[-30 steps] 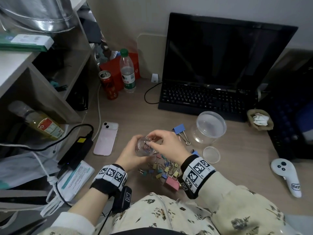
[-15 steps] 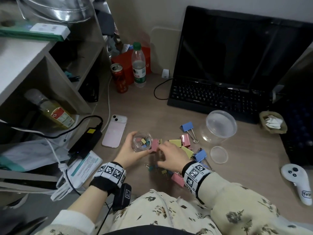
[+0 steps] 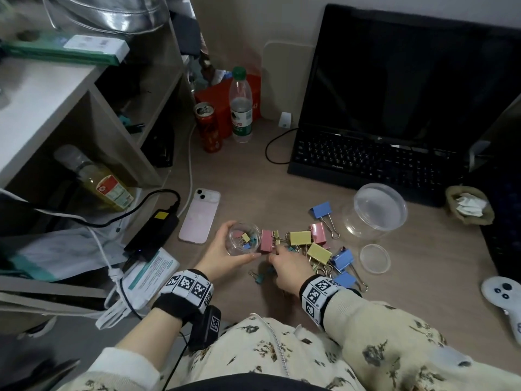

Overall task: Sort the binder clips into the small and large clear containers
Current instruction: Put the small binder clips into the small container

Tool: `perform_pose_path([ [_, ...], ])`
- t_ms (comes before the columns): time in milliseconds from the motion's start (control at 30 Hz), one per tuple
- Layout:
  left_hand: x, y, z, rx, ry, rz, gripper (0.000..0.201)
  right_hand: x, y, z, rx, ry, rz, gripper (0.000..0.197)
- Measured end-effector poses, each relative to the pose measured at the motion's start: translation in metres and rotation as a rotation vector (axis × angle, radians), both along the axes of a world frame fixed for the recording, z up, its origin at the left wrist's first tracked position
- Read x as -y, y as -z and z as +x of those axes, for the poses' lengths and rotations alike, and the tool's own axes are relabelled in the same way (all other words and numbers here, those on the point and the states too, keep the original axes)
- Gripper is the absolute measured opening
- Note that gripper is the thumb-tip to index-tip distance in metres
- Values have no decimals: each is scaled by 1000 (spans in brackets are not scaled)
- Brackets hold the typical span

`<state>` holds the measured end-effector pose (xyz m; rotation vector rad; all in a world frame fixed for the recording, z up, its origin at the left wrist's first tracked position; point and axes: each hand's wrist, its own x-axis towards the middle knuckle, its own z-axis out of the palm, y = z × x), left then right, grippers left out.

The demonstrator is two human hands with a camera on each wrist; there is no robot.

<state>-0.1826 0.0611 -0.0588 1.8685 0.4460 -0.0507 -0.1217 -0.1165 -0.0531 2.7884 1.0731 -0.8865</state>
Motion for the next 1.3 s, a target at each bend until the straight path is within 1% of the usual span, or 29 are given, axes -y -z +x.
perform_pose_path([
  [167,2,2,8,-6,20,-3,85,6,0,6,-29,110,46,34],
  [233,3,1,11,-4,31,-10,85,9,-4,10,-64,179,96,34],
  [300,4,-1,14,-3,42,-24,82,11,-14,17,-78,286,177,25],
  [400,7,-4,17,7,57,-60,77,12,-36,30,-18,396,304,15],
  [467,9,-4,19,1,72,-68,78,9,-53,37,16,407,387,12],
  [567,13,-4,21,-14,83,-115,80,-4,-68,40,-51,375,503,10],
  [667,13,-2,23,-9,115,-155,78,-16,-68,37,-122,276,489,22],
  [733,11,-2,23,-5,120,-157,77,-17,-64,37,-145,253,487,31],
  [833,5,0,22,-6,64,-168,78,-14,-59,38,-130,267,590,32],
  [900,0,-1,22,-3,-8,-166,77,-14,-58,40,-84,290,641,27],
  [1000,-10,-4,21,-10,-59,-107,72,-14,-57,44,-35,311,591,15],
  [1067,-16,-6,21,-6,-94,-86,73,-15,-53,42,-47,227,463,13],
  [1133,-20,-6,21,-3,-129,-87,79,-17,-45,32,-65,84,315,17],
  [1200,-22,-7,20,-4,-137,-80,83,-21,-35,20,-65,-45,207,25],
  [1300,-22,-8,18,-21,-135,-82,83,-27,-23,5,-99,-140,76,39],
])
